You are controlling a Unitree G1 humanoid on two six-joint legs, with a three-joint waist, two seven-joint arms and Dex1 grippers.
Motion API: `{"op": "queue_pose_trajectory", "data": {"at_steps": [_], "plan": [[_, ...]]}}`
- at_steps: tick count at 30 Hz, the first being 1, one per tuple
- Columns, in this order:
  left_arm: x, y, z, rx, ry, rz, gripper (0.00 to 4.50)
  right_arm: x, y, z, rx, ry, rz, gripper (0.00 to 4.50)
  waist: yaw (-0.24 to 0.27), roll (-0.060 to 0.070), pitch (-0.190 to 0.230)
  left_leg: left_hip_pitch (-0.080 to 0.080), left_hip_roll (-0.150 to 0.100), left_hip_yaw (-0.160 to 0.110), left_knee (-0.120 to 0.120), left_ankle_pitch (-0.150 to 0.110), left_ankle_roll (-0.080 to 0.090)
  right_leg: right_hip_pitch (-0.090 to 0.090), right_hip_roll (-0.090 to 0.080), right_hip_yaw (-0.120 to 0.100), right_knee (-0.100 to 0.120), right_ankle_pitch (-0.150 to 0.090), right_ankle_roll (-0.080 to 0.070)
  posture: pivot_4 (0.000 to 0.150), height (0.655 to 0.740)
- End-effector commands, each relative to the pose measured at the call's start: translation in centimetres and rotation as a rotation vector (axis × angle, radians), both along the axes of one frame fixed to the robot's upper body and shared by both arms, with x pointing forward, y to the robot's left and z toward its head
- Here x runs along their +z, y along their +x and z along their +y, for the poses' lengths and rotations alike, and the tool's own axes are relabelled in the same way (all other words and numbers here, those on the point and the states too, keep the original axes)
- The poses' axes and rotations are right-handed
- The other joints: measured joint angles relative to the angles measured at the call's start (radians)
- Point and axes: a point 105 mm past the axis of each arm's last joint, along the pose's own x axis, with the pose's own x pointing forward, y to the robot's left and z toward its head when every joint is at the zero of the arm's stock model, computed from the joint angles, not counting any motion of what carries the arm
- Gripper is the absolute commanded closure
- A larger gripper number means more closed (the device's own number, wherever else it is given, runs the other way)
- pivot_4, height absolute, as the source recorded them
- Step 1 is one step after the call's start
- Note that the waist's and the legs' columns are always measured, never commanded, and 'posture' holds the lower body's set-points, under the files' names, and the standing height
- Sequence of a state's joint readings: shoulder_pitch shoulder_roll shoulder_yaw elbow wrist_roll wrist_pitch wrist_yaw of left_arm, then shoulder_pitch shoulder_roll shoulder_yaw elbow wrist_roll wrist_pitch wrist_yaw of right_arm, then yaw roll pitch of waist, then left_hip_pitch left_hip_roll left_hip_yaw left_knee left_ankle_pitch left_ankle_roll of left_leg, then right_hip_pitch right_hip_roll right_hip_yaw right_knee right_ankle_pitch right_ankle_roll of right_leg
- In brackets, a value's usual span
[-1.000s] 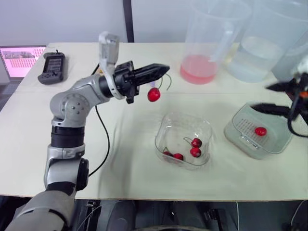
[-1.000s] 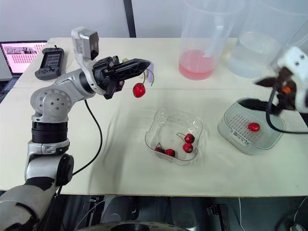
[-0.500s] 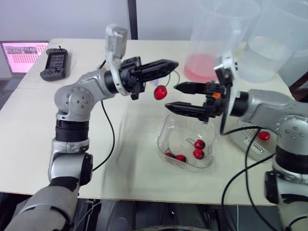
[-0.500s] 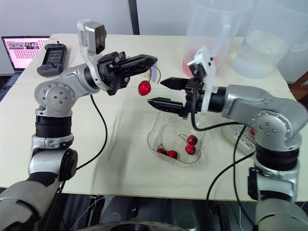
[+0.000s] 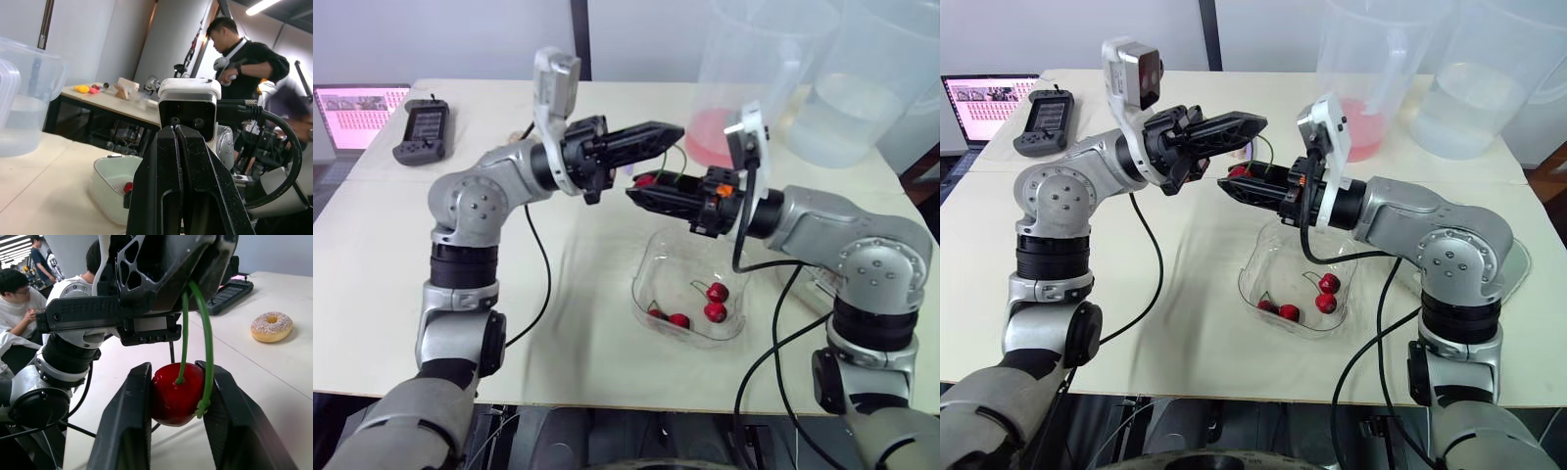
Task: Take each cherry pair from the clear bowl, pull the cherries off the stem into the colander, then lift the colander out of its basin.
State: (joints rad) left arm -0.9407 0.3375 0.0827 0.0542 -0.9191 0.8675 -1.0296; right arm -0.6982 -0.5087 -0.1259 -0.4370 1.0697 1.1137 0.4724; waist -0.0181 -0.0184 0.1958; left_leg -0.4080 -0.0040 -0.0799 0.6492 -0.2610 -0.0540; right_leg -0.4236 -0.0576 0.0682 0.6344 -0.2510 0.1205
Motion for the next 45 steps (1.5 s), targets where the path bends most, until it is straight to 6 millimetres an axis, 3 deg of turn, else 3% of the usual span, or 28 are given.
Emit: {"op": "queue_pose_trajectory", "data": {"at_steps": [1, 9, 12, 15, 17, 22, 24, 26, 31, 35, 39, 42, 45], "plan": [[1.3, -0.9, 0.1, -0.013, -0.019, -0.064, 4.5, 0.4, -0.5, -0.3, 0.006, -0.01, -0.027, 2.87, 0.0, 0.0, 0.0, 0.0, 0.0, 0.0, 0.0, 0.0, 0.0, 0.0, 0.0, 0.0, 0.0, 0.0, 0.0, 0.15, 0.74], [1.3, -1.0, 0.1, -0.009, -0.027, -0.062, 4.5, -2.1, -1.6, -0.1, 0.059, -0.133, 0.041, 2.87, -0.002, 0.0, 0.0, 0.0, 0.0, 0.0, 0.0, 0.0, 0.0, 0.0, 0.0, 0.0, 0.0, 0.0, 0.0, 0.15, 0.74], [1.1, -0.9, 0.3, 0.015, -0.032, -0.057, 4.5, -2.9, -1.8, -1.3, 0.032, -0.181, 0.067, 2.87, 0.0, 0.0, 0.0, 0.0, 0.0, 0.0, 0.0, 0.0, 0.0, 0.0, 0.0, 0.0, 0.0, 0.0, 0.0, 0.15, 0.74], [0.8, -0.9, 0.6, 0.032, -0.032, -0.052, 4.5, -2.6, -1.7, -3.2, -0.025, -0.196, 0.056, 2.87, 0.002, 0.0, 0.0, 0.0, 0.0, 0.0, 0.001, 0.0, 0.0, 0.0, 0.0, 0.0, 0.0, 0.0, 0.0, 0.15, 0.74], [0.5, -1.1, 0.7, 0.039, -0.033, -0.046, 4.5, -1.8, -1.3, -5.0, -0.095, -0.205, 0.025, 2.87, 0.003, 0.0, 0.0, 0.0, 0.0, 0.0, 0.001, 0.0, 0.0, 0.0, 0.0, 0.0, 0.0, 0.0, 0.0, 0.15, 0.74], [-0.2, -1.0, 1.4, 0.084, -0.024, -0.025, 4.5, -1.0, -0.4, -13.6, -0.384, -0.381, 0.016, 2.87, 0.009, 0.0, 0.0, 0.0, 0.0, 0.0, 0.002, 0.0, 0.0, 0.001, 0.0, 0.0, 0.0, 0.0, 0.0, 0.15, 0.74], [-0.5, -0.9, 1.7, 0.098, -0.018, -0.018, 4.5, -2.5, 0.2, -18.8, -0.564, -0.592, 0.054, 2.87, 0.007, 0.0, 0.0, 0.0, 0.0, 0.001, 0.002, 0.0, 0.0, 0.002, 0.0, 0.0, -0.001, 0.0, 0.0, 0.15, 0.74], [-0.7, -0.8, 1.8, 0.103, -0.012, -0.015, 4.5, -2.8, 0.4, -22.4, -0.67, -0.713, 0.062, 2.87, 0.005, 0.0, 0.0, 0.0, 0.0, 0.001, 0.002, 0.0, 0.0, 0.002, 0.0, 0.0, -0.001, 0.0, 0.0, 0.15, 0.74], [-1.1, -0.9, 1.8, 0.106, -0.01, -0.018, 4.5, -4.4, 0.0, -26.1, -0.716, -0.837, 0.122, 2.87, -0.006, 0.0, -0.001, 0.003, 0.001, 0.005, 0.003, 0.0, 0.0, 0.002, 0.001, 0.004, 0.0, 0.0, 0.0, 0.15, 0.74], [-1.6, -0.9, 1.8, 0.122, -0.004, -0.017, 4.5, -6.1, 0.4, -27.1, -0.733, -0.847, 0.142, 2.87, -0.006, 0.0, -0.001, 0.005, 0.001, 0.006, 0.003, 0.001, 0.0, 0.004, 0.001, 0.005, 0.001, 0.001, 0.0, 0.15, 0.74], [-1.8, -1.1, 1.8, 0.129, -0.004, -0.018, 4.5, -5.7, 1.4, -27.9, -0.807, -0.803, 0.113, 1.56, -0.001, 0.001, -0.001, 0.005, 0.001, 0.006, 0.005, 0.001, 0.0, 0.005, 0.001, 0.005, 0.001, 0.002, 0.001, 0.15, 0.74], [-1.7, -0.9, 1.9, 0.154, -0.014, -0.022, 4.5, -4.8, 1.3, -27.2, -0.776, -0.774, 0.128, 0.22, 0.001, 0.002, 0.0, 0.004, 0.001, 0.006, 0.008, 0.001, 0.0, 0.005, 0.001, 0.005, 0.001, 0.002, 0.002, 0.15, 0.74], [-1.7, -1.1, 2.0, 0.151, -0.011, -0.02, 4.5, -3.2, 1.1, -25.7, -0.712, -0.762, 0.098, 0.04, 0.001, 0.002, 0.0, 0.003, 0.001, 0.005, 0.009, 0.001, 0.0, 0.006, 0.001, 0.005, 0.001, 0.003, 0.002, 0.15, 0.74]]}}
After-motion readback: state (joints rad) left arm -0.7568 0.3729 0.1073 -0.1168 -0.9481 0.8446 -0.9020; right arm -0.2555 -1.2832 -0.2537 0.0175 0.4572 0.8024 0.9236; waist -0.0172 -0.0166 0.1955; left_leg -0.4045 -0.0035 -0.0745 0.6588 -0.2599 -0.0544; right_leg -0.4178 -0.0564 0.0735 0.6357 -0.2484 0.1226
